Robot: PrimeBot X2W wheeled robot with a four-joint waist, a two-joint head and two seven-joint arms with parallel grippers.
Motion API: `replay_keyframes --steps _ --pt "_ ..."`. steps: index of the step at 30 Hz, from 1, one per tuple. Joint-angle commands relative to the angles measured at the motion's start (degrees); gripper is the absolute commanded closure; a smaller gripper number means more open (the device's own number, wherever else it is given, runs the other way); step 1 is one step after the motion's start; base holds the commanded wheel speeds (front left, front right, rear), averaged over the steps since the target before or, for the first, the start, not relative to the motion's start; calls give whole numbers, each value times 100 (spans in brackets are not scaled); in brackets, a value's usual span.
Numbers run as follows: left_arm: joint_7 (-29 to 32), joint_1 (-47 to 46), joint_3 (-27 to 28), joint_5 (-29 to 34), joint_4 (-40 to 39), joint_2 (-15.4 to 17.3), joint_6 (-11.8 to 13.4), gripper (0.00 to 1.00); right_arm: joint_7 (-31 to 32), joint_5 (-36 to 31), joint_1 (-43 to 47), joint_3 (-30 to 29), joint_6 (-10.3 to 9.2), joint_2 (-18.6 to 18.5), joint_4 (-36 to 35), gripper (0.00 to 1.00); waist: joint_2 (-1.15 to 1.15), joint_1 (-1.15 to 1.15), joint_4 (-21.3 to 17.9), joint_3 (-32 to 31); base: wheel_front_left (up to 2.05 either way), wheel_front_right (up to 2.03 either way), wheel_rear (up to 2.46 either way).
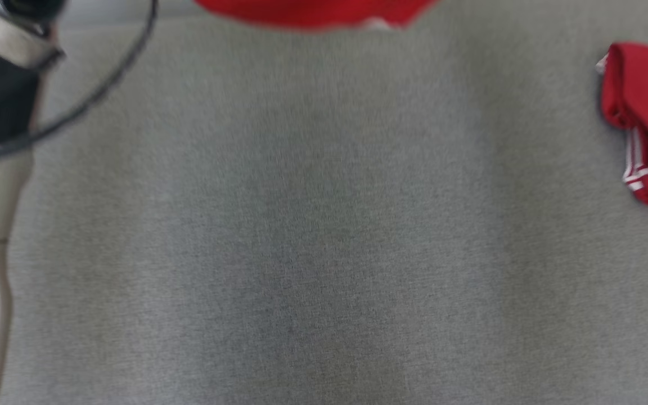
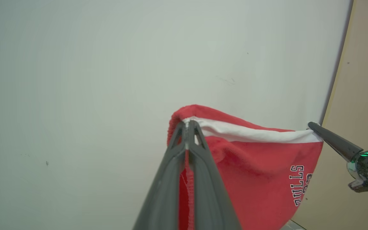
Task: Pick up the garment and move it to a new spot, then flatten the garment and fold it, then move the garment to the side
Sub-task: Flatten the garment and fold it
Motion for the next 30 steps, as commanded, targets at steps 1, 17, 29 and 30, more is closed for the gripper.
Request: replay_keyframes --steps 1,17,29,30 --pt "-359 -323 -181 160 150 24 -3 100 -37 -270 -300 -333 -6 -2 1 100 -1 -3 -115 1395 0 0 0" --pt "-1083 149 -1941 -571 -583 576 -7 100 -38 -2235 1319 -2441 -5 247 -903 100 -1 -3 84 2296 0 0 0" --pt "-1085 1898 -3188 -1599 -2495 1729 -8 100 -39 -2404 3691 -3387 -6 -231 -2669 100 -1 -3 155 1531 0 0 0" --pt "-1085 2046 -3278 -1670 -2589 1802 -8 100 -39 -2419 3913 -3452 -6 -263 -2796 100 -1 -3 155 1442 0 0 0"
